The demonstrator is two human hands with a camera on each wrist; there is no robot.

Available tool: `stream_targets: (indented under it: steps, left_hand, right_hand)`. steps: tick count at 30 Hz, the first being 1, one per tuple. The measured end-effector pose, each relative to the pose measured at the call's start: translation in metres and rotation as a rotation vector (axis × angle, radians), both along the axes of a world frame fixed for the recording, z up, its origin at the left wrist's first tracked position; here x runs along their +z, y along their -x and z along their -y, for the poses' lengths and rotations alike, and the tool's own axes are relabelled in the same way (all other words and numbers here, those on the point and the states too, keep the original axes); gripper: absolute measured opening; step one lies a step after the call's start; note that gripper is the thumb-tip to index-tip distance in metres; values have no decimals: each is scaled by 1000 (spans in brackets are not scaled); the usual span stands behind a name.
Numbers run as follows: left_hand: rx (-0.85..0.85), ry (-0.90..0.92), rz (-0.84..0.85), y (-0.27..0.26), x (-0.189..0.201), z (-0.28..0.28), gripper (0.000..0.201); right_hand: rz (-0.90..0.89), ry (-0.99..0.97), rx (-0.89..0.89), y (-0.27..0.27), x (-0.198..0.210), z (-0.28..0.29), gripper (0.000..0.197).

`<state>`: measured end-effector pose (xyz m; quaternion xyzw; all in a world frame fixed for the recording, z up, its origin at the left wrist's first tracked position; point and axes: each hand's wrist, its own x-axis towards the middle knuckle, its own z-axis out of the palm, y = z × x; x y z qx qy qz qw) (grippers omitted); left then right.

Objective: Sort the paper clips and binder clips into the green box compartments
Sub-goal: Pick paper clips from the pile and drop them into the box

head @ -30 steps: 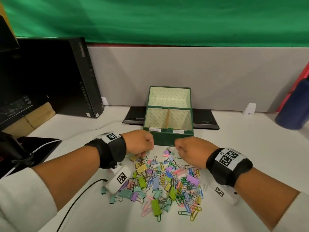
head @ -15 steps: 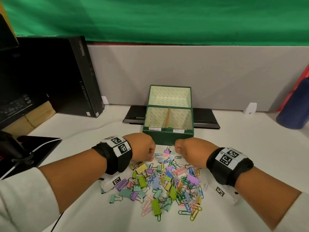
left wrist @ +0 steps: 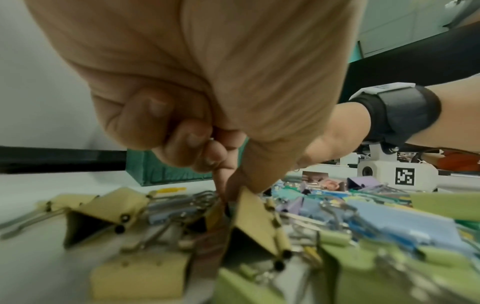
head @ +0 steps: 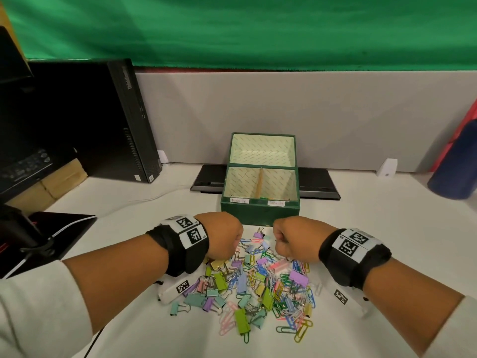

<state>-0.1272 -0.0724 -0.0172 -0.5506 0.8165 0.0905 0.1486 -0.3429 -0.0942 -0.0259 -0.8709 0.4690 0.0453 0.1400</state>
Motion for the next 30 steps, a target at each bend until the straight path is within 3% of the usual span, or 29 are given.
stream_targets:
  steps: [6,13,14,18,22,30]
  left_hand:
    - [48,-84,57,0,1,-1,28]
    - [89,-9,-208,-16,2,4,7]
    - [77,23,-201,-16,3,5,6]
    - [-2,58,-90,-7,1,8,35]
    - [-77,119,2,5,1,11,23]
    - [-31,37,125,-6,-6,8,17]
  right_hand:
    - [59,7,-19,0,1,1,13]
    - [111,38,-1,0,0,2,10]
    - [124,44,-6,0,0,3,6]
    - [132,86,-25,0,4,1,13]
    - [154,158,-10,-1,9,-3,14]
    - [175,194,-10,-1,9,-3,12]
